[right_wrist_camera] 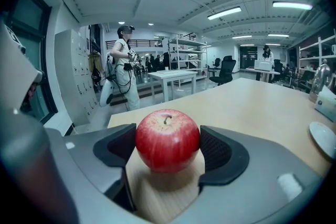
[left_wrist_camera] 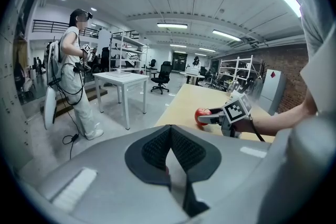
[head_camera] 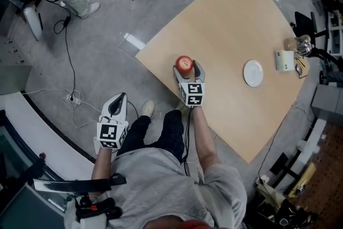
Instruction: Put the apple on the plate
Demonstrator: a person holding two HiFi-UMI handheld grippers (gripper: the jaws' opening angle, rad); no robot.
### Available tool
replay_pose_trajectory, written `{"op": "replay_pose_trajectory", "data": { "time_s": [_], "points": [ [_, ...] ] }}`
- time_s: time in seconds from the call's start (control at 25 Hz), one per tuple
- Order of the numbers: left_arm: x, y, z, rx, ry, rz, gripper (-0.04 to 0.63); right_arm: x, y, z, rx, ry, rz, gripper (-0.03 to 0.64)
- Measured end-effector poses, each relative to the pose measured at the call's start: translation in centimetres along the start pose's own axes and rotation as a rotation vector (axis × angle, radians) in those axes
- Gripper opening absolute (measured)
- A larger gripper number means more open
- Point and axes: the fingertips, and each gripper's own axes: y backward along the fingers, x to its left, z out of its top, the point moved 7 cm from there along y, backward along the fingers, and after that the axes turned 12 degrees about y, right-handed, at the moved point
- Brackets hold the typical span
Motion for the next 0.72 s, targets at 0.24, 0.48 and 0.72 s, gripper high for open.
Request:
{"op": "replay_pose_trajectory", "data": {
  "time_s": [0.24, 0.48, 0.72],
  "points": [
    [-0.8, -0.8, 0.7, -0.003, -0.01, -0.027, 0.02, -1.1, 1.0, 0.5, -0.01, -0.008, -0.018, 0.383],
    [-2.5, -1.8, 1.2, -0.001, -0.024, -0.06, 0.02, -3.1, 2.5, 0.7, -0.022, -0.019, -0.043, 0.383],
    [-4.5, -2.8, 1.4, -0.001, -0.037, -0.087, 0.02, -5.3, 4.5, 0.4, -0.029, -0.034, -0.08, 0.383]
  ]
}}
